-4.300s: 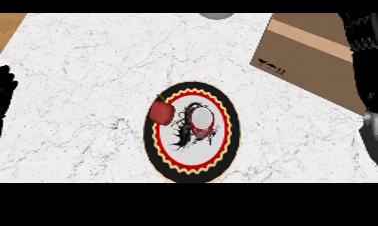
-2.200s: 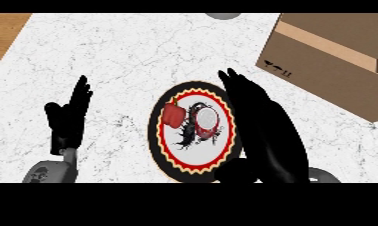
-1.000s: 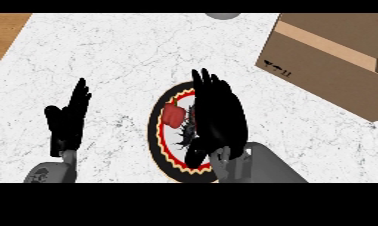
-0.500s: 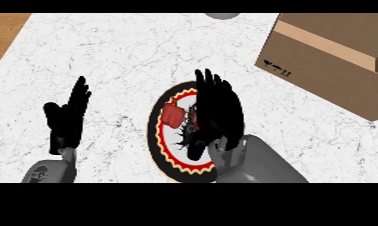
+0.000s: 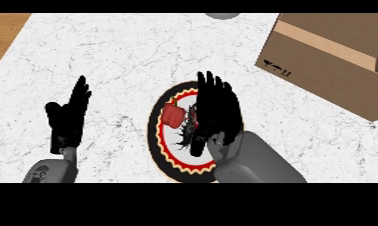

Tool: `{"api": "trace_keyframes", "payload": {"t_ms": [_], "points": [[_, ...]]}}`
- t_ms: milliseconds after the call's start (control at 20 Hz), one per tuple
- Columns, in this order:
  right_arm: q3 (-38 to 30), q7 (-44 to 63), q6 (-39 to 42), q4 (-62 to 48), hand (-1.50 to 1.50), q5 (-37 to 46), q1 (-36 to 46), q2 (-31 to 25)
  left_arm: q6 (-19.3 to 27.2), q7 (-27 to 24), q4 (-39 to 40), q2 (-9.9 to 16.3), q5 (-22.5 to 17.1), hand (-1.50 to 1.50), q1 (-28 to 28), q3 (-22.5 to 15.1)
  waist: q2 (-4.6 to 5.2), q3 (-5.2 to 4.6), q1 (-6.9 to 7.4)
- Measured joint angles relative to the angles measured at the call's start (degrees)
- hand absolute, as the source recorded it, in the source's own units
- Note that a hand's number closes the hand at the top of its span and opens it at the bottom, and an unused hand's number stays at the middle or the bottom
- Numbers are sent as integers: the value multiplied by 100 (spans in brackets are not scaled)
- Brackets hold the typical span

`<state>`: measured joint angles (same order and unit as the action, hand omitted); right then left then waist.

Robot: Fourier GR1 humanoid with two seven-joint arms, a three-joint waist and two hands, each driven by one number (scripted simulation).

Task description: Pick the can from the plate and place it in the cardboard box

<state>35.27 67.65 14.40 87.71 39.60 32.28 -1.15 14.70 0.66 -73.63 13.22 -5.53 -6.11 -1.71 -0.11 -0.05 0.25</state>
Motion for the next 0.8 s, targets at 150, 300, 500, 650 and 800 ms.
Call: {"api": "trace_keyframes", "payload": {"t_ms": [150,300,500,650,800], "points": [[9,-67,-24,-115,-150,38,-80,0,32,109,-128,-21,10,0,-23,8,-1,2,2],[-52,-184,-26,-252,-150,66,-80,7,37,112,-87,-40,37,0,-55,38,3,2,-4],[-123,-275,-66,-513,-150,53,-18,16,14,-11,41,-113,68,0,-37,54,8,2,2],[-158,-333,-117,-584,-150,63,-45,8,58,0,-153,-176,152,0,127,-25,4,3,9],[-96,-436,-188,-686,-150,194,-194,24,-63,-205,-70,-149,115,0,201,66,5,5,2]]}}
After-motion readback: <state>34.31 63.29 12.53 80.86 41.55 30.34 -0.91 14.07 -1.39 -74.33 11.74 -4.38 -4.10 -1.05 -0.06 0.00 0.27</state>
